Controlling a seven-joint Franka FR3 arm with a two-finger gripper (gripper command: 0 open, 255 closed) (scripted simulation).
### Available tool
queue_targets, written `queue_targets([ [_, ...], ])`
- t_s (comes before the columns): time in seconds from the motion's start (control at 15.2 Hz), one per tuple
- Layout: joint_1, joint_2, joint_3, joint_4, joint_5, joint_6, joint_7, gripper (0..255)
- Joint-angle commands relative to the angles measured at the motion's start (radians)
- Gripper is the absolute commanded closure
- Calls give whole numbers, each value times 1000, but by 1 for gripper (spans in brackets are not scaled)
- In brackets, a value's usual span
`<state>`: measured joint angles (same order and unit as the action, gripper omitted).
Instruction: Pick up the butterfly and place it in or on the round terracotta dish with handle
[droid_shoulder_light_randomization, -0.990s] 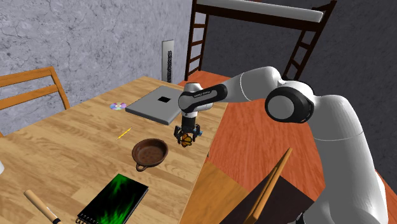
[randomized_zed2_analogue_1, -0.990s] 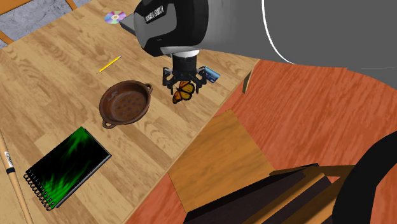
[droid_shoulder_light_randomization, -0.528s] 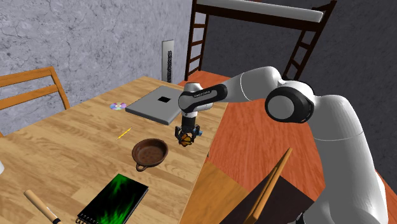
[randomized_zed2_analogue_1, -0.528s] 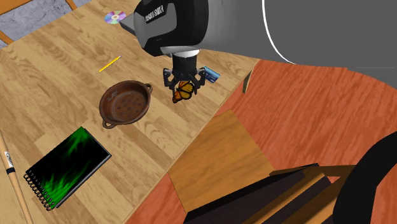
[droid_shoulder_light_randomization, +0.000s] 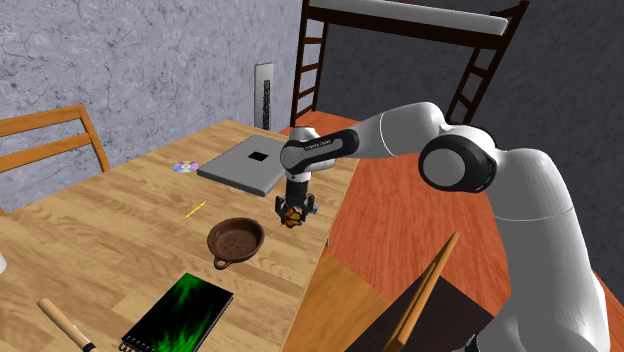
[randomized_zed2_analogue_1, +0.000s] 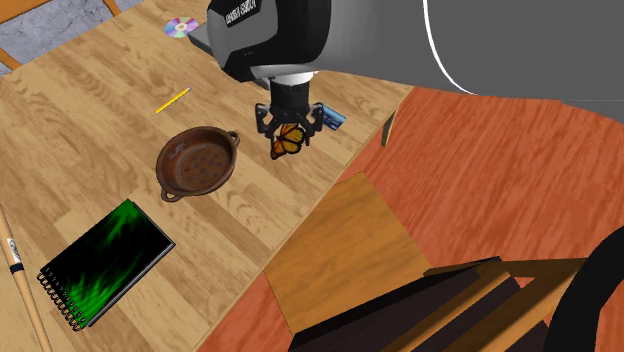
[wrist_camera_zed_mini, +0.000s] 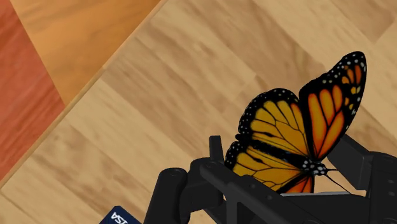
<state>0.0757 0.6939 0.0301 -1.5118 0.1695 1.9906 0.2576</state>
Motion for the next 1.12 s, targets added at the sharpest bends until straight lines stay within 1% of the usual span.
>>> queue_targets([
  [0.0,0,-16,0,-1,-1,-15,3,255],
  [1.06,-2,-114,-1,61,-7,-173,28,255],
])
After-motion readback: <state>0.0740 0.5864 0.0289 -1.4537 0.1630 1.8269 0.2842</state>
